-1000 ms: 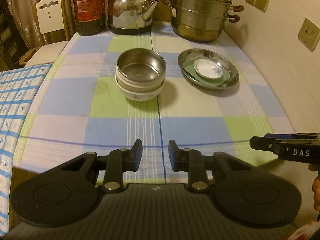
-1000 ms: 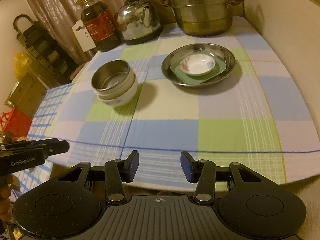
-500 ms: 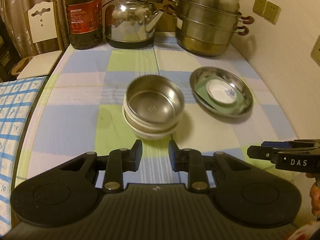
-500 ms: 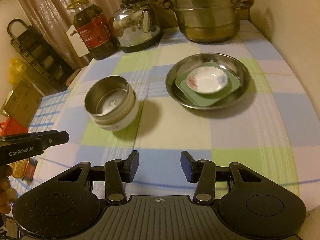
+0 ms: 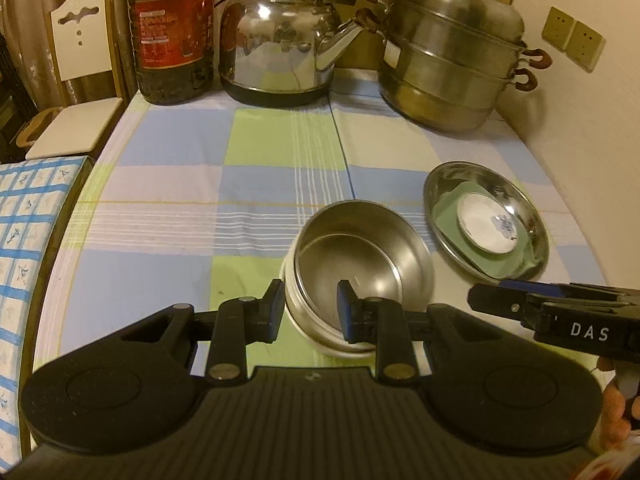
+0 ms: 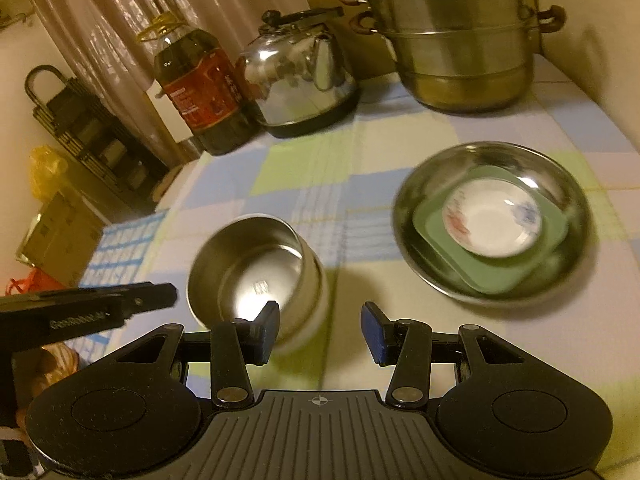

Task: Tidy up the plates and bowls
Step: 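Move both grippers to the bowl stack's rim and close them on it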

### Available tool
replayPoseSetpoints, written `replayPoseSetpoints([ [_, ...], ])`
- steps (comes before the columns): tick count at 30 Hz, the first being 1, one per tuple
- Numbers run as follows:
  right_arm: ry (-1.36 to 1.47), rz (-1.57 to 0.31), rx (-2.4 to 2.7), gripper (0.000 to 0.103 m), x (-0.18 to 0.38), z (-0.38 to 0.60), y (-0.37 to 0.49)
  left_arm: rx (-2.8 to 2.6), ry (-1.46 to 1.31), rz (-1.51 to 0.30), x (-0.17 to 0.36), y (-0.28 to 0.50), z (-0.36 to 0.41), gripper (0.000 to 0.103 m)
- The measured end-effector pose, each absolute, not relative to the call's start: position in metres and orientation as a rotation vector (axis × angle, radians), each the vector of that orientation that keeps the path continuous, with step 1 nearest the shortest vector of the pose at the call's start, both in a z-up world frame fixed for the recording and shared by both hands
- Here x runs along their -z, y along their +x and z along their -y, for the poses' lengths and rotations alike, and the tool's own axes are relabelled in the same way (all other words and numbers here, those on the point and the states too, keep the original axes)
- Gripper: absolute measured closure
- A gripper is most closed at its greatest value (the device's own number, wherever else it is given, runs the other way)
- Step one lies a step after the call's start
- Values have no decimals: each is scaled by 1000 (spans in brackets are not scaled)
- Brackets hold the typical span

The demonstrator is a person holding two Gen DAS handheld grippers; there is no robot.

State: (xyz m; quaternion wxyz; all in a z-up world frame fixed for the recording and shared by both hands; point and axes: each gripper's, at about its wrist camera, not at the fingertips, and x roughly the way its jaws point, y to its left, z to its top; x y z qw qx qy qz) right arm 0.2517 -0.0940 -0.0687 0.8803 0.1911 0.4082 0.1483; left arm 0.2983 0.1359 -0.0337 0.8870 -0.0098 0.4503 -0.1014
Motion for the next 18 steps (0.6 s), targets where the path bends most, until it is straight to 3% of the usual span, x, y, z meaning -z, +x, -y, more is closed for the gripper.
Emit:
replayPoseSetpoints([
  [8,425,-835,-322,57,83,83,282,223,-27,-972,48,323,-137,79],
  [18,427,-885,-324,69,100,78,299,250,-3,-1003,62,339,-133,87],
])
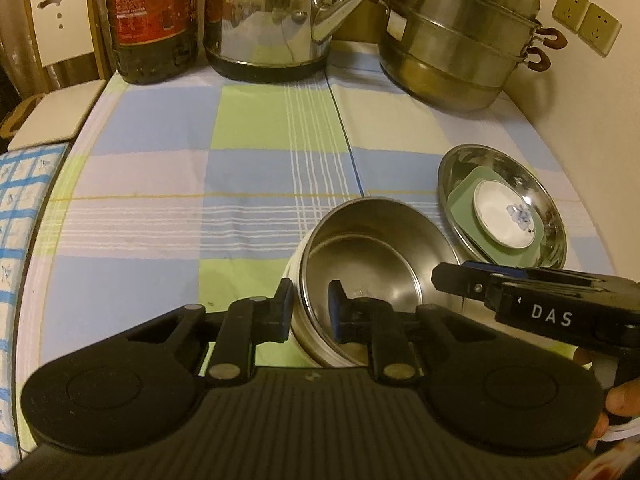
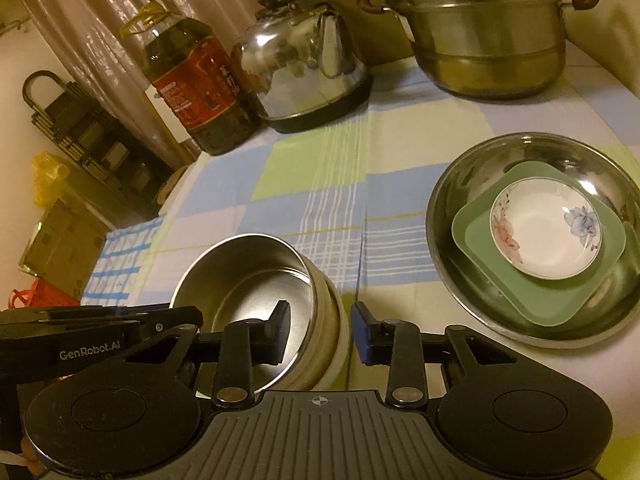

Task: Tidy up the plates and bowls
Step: 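Move both grippers to the bowl stack's rim and close them on it, then lift the bowl stack with both grippers toward the large steel plate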

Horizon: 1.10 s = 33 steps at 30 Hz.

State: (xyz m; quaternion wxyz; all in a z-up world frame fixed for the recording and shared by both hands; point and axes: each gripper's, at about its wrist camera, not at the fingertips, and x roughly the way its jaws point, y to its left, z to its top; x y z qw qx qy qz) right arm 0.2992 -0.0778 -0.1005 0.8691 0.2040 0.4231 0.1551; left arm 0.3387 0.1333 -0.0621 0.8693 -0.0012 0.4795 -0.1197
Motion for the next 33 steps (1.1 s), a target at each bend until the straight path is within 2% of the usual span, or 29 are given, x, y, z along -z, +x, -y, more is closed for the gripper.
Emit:
replayPoseSetpoints([
  [15,416,-937,-333,87,108,70,313,270,27,-1012,66,349,-136,92],
  [33,414,-932,-299,90,109,67,307,292,43,-1028,73,353,-135,93],
])
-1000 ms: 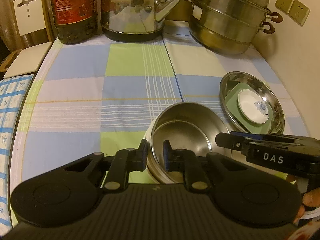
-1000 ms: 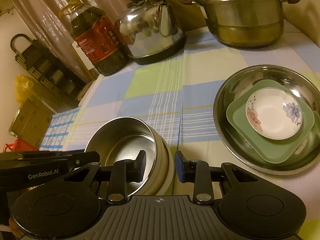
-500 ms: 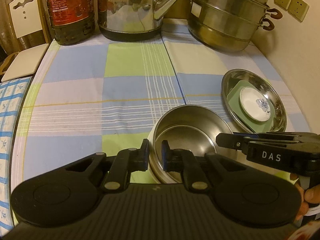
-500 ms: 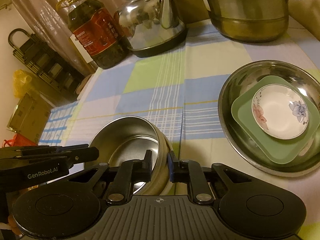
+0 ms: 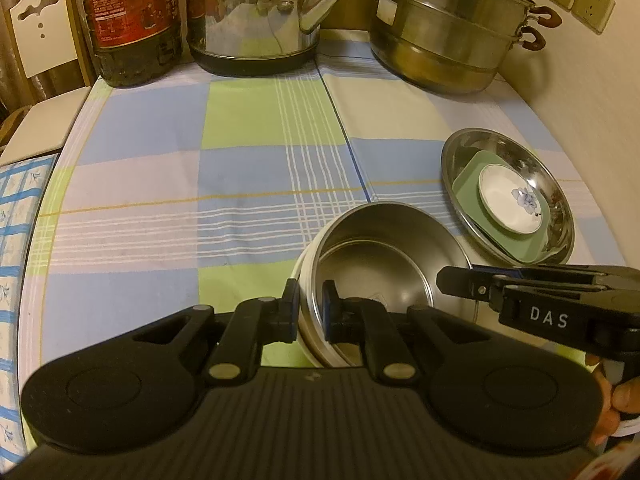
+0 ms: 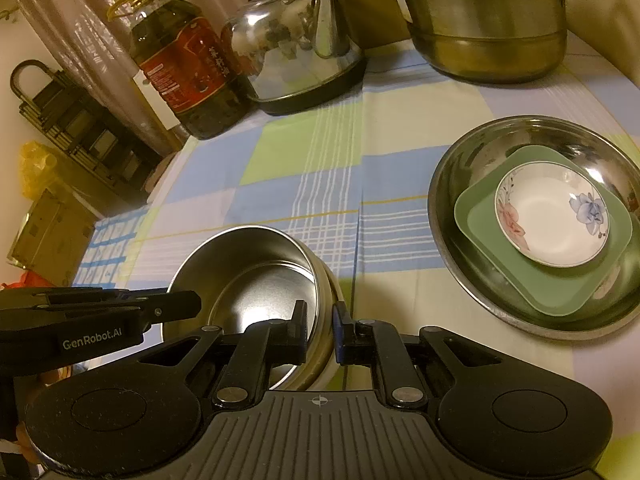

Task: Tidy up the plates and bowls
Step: 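Lift the bowl stack with both grippers toward the large steel plate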

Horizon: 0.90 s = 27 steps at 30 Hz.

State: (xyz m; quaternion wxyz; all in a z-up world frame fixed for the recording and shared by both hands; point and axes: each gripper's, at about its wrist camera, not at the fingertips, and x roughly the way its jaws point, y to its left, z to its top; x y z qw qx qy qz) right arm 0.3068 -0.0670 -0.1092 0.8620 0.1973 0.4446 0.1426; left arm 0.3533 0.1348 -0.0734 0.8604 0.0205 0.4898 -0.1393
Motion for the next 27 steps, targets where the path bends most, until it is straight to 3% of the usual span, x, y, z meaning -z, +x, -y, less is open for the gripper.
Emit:
replayPoseSetpoints([
  [14,426,-965,-299,90,108,68,314,289,35,-1053,75,358,-134,92],
  [16,436,-963,-296,89,105,71,314,286,31,-1059,72,358,-135,83],
  [17,435,-956,-290,87,103,72,314,285,29,-1058,70,358,-135,72],
  [18,431,-951,-284,76,101,73,313,283,28,-1055,69,357,-135,65],
  [19,426,-950,-278,58,101,74,312,283,29,-1053,68,357,-135,65],
  [20,426,-950,-271,52,101,75,312,282,32,-1055,69,358,-135,65],
  [27,461,-1017,-256,49,116,71,321,277,-15,-1116,84,368,-137,66],
])
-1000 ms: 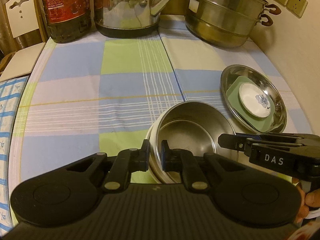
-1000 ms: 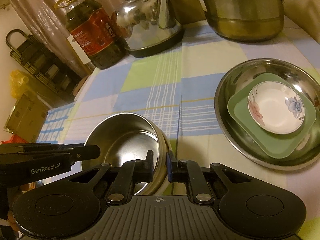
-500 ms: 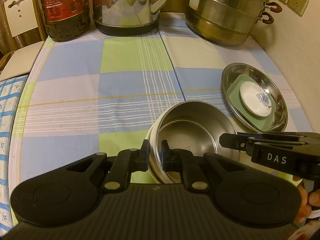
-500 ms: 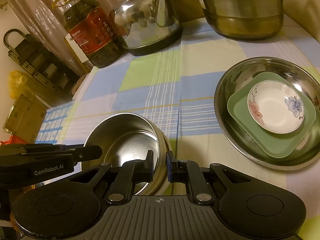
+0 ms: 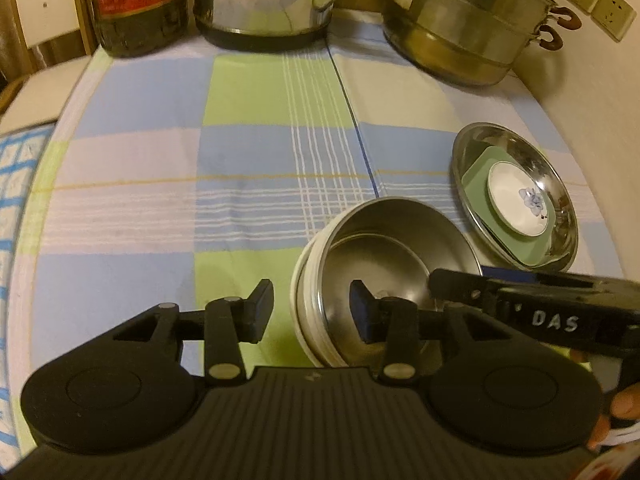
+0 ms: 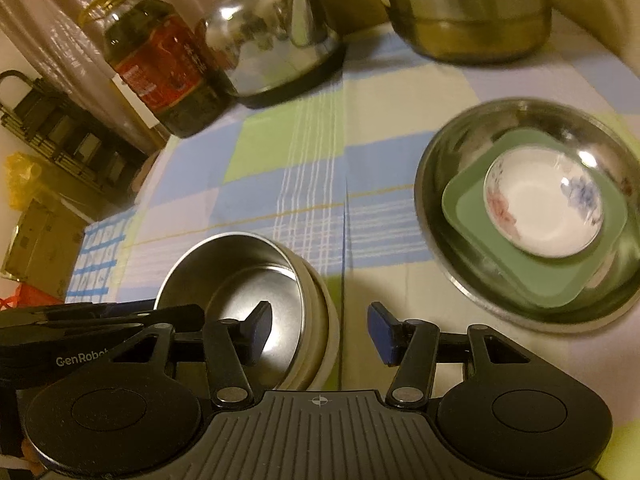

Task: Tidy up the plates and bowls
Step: 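Lift the bowl stack with both grippers toward the large steel plate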

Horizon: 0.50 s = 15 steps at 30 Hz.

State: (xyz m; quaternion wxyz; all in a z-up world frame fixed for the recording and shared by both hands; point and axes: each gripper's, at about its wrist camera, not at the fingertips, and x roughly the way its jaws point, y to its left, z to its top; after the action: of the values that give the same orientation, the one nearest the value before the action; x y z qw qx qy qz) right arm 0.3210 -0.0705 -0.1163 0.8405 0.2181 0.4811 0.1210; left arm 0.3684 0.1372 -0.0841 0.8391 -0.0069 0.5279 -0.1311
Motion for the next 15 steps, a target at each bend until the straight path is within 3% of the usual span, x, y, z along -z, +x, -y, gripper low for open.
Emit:
replayPoseSetpoints([
  [5,479,-1051,-238,53,124,68,325,290,-15,-1135,93,371,-137,74],
  [7,490,-1060,-239,65,126,68,326,296,-15,-1143,95,372,-137,77],
  [10,522,-1069,-232,76,130,70,327,298,-12,-1141,97,373,-137,79],
  [15,506,-1064,-222,78,127,68,325,307,-12,-1136,97,372,-138,79],
])
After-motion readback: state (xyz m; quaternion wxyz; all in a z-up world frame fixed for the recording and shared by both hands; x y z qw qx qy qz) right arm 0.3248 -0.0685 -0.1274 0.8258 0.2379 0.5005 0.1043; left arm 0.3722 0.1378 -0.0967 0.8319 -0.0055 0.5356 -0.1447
